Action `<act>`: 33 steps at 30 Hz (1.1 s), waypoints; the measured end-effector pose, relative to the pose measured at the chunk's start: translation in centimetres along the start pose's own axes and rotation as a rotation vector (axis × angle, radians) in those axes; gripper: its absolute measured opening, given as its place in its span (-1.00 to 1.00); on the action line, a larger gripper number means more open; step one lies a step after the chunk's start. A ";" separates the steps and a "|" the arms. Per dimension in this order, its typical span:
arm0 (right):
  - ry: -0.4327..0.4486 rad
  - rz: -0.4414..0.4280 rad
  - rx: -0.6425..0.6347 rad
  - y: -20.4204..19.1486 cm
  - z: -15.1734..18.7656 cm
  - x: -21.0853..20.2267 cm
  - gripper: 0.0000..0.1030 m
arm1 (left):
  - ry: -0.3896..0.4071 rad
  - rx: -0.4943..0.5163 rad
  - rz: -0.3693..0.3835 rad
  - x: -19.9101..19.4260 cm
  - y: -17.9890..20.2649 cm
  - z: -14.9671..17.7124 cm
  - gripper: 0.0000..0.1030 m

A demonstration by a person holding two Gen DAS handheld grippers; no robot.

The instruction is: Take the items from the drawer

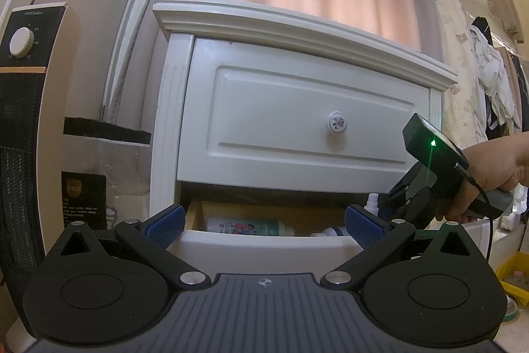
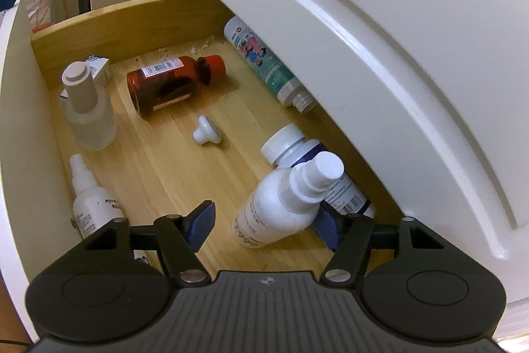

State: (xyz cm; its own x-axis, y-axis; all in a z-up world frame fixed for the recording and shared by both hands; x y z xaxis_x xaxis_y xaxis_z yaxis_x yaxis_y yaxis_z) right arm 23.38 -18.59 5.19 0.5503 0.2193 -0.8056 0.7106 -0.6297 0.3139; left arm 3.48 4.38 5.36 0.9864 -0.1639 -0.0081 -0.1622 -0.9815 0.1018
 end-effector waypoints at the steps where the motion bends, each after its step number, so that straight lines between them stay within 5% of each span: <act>1: -0.009 0.003 -0.005 0.0 0.0 0.1 0.26 | 0.001 0.000 0.001 0.0 0.0 0.0 1.00; 10: -0.008 0.035 -0.042 -0.6 -0.4 0.5 -0.06 | 0.006 0.003 0.006 0.0 -0.2 0.1 1.00; 33: -0.031 0.025 -0.070 -1.1 -0.6 0.4 -0.25 | 0.010 -0.020 0.003 -0.1 -0.9 -0.1 1.00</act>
State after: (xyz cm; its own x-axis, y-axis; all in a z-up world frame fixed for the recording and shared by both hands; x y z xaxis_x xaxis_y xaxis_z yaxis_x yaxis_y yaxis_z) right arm 23.09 -17.37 4.83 0.5555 0.1805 -0.8117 0.7264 -0.5805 0.3680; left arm 3.50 5.32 5.38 0.9861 -0.1659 0.0018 -0.1649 -0.9788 0.1218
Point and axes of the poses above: each gripper's, at about its wrist camera, not at the fingertips, and x roughly the way its jaws point, y to its right, z to its underside, the point moved 1 cm from there along x, roughly the way its jaws point, and after that the axes turned 2 degrees about y, right-handed, at the moved point
